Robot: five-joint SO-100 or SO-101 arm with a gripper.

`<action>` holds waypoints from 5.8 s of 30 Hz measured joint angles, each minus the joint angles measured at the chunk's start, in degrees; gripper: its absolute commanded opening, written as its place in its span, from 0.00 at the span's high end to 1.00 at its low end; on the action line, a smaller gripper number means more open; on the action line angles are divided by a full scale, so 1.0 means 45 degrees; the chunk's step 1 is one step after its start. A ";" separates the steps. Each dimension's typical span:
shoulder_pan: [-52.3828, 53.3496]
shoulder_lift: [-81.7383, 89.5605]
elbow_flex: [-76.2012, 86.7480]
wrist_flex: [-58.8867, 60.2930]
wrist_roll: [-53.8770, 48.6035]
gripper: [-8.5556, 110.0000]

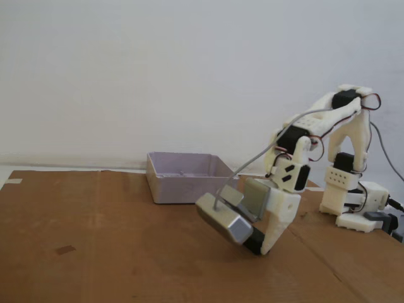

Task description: Grasp a block and put it in the box.

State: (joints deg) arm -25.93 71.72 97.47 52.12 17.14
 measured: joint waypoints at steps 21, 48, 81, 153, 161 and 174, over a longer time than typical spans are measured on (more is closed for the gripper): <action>0.0000 -0.0039 0.0000 0.0000 0.0000 0.46; 0.0039 -0.0020 0.0371 -0.0020 0.0000 0.82; 0.0039 -0.0020 0.0371 -0.0020 0.0000 0.82; 0.0020 0.0254 0.0391 0.0000 -0.0020 0.93; 0.0020 0.0977 0.0391 0.0000 0.0000 0.93; 0.0684 0.2461 0.0410 0.0000 0.0000 0.93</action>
State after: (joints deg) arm -22.85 82.79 99.32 52.12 17.14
